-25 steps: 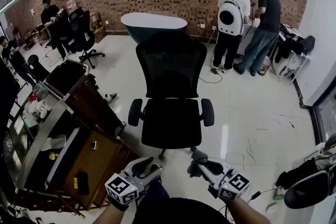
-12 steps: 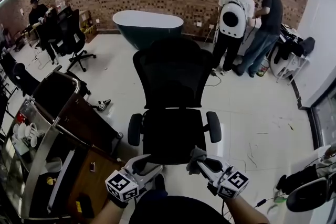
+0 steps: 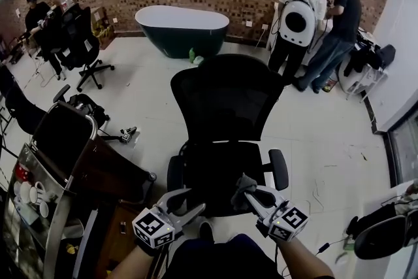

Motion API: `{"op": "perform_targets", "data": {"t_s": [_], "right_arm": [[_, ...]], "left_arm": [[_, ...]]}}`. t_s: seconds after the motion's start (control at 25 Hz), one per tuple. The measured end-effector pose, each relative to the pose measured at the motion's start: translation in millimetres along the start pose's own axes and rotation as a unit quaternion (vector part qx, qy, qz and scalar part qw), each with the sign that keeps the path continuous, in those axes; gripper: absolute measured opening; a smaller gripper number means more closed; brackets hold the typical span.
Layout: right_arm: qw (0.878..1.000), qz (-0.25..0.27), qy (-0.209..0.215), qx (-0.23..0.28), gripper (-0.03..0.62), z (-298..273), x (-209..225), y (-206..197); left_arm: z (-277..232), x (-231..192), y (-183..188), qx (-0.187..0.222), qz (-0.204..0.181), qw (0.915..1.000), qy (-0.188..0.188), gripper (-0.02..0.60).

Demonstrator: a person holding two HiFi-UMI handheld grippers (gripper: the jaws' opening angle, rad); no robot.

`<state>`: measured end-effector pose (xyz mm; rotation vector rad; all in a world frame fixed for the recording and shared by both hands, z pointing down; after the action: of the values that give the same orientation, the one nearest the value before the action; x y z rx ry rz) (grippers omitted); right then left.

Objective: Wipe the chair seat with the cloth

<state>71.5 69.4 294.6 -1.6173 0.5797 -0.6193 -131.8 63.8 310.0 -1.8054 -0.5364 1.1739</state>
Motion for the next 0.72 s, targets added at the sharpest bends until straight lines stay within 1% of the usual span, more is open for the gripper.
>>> {"op": "perform_targets", "data": {"t_s": [0.24,0.4,0.6,0.72], "right_arm": [[0.999,-0.017,0.017,-0.027,0.041,-34,28,-17],[0.997,-0.026,0.041,-0.051,0.041,-53,50,-37],[0.993,-0.022,0.075,-0.087,0.041,-88,86,-77],[0.988,-0.021,0.095,-0.123,0.041,-121,107,-117]], "left_arm": [[-21,-31,-3,-0.014,0.025,0.9995,0.012,0.227],[-42,-56,-12,-0.02,0.043,0.9983,0.034,0.229],[-78,-88,-22,-0.029,0.059,0.9964,0.055,0.235],[-92,-120,-35,-0.023,0.076,0.9932,0.085,0.236]]}}
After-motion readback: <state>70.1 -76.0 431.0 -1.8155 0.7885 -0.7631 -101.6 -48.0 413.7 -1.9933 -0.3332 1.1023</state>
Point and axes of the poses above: the fingertips, and each gripper's own axes: z backward along the fingers, x to its right, y out of its top, the point moved 5 cm from there along z, backward along the fingers, and after that the axes turned 12 degrees about z, right-handed, at the moved point
